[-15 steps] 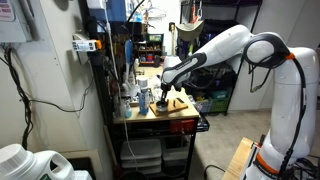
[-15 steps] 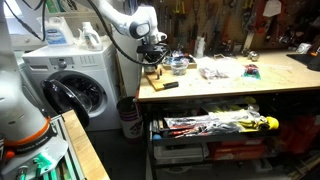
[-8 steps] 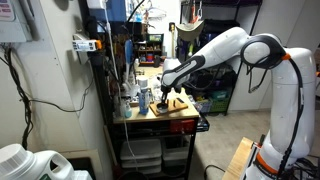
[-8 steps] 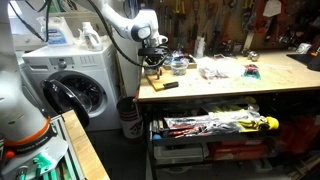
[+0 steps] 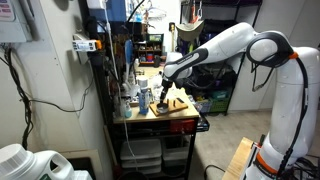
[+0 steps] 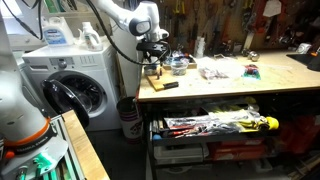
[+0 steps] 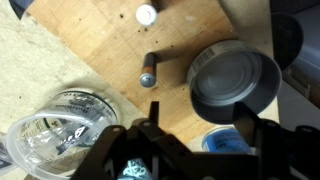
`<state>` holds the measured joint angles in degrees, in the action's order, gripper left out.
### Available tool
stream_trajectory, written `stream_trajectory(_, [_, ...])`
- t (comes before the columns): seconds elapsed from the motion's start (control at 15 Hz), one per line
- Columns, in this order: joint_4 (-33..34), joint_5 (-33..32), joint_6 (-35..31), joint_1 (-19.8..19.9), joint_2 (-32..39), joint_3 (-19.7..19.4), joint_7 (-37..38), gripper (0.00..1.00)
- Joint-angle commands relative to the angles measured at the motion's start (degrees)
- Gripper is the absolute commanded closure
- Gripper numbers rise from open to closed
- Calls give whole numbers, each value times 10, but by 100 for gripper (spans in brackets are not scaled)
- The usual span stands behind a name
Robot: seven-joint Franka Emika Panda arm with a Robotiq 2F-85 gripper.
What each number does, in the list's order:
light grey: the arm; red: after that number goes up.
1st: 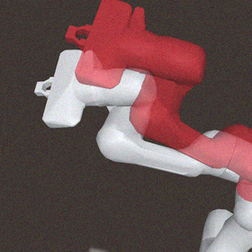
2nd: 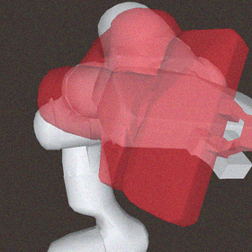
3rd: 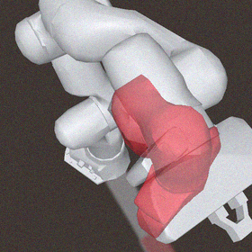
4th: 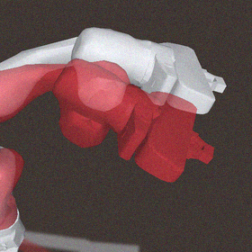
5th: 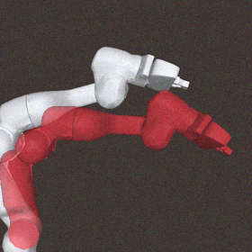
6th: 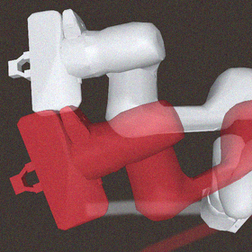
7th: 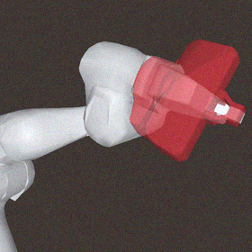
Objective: Put the white can on the wooden boar, then put the batteries in the can
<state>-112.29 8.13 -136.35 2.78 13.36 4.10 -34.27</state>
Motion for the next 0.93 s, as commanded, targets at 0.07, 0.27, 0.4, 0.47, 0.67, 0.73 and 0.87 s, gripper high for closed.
stream_trajectory(0.07, [10,68,59,20,-27,-1,8,0])
stream_trajectory(0.27, [32,56,100,26,-29,-27,95,0])
stream_trajectory(0.4, [46,51,123,33,-27,-45,140,0])
stream_trajectory(0.47, [36,53,95,25,-27,-34,102,0])
stream_trajectory(0.67, [45,52,110,33,-27,-46,123,0])
stream_trajectory(0.73, [45,53,110,32,-26,-46,127,0])
stream_trajectory(0.87, [45,52,110,31,-26,-45,130,0])
